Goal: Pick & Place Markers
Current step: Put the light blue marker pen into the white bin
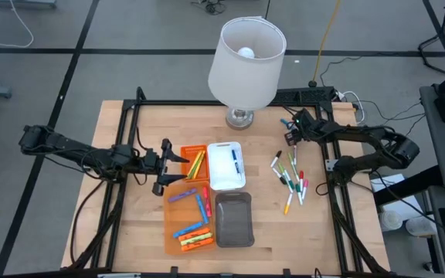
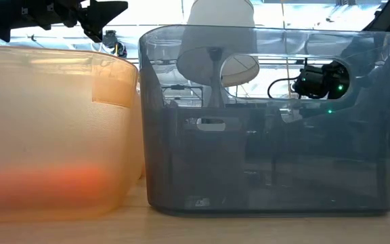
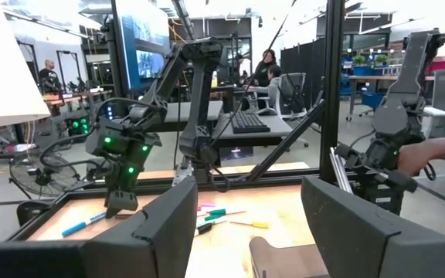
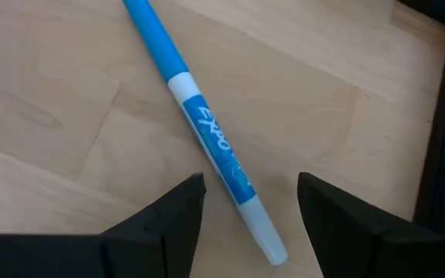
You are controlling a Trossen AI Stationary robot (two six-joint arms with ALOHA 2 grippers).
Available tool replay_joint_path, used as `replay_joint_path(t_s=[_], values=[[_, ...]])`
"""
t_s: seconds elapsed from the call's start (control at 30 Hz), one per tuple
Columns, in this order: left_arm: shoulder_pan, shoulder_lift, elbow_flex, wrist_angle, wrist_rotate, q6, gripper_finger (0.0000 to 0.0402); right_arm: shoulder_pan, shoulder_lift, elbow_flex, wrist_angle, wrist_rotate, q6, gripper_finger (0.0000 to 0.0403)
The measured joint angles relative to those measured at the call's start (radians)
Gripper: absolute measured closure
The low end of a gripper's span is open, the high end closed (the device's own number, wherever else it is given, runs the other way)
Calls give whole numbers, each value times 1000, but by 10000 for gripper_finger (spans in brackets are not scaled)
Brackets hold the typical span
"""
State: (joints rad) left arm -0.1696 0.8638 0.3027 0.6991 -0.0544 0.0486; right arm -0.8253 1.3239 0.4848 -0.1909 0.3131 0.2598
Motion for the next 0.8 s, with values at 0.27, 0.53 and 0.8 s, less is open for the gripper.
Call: replay_joint_path(t_s=[0.27, 0.53, 0.8], values=[[0, 0, 0, 0, 0, -2, 165, 1, 2, -2, 72, -199, -39, 205], [0, 0, 0, 0, 0, -1, 165, 1, 2, -2, 54, -257, -41, 234], [0, 0, 0, 0, 0, -1, 165, 17, 4, -5, 107, -256, -44, 245]])
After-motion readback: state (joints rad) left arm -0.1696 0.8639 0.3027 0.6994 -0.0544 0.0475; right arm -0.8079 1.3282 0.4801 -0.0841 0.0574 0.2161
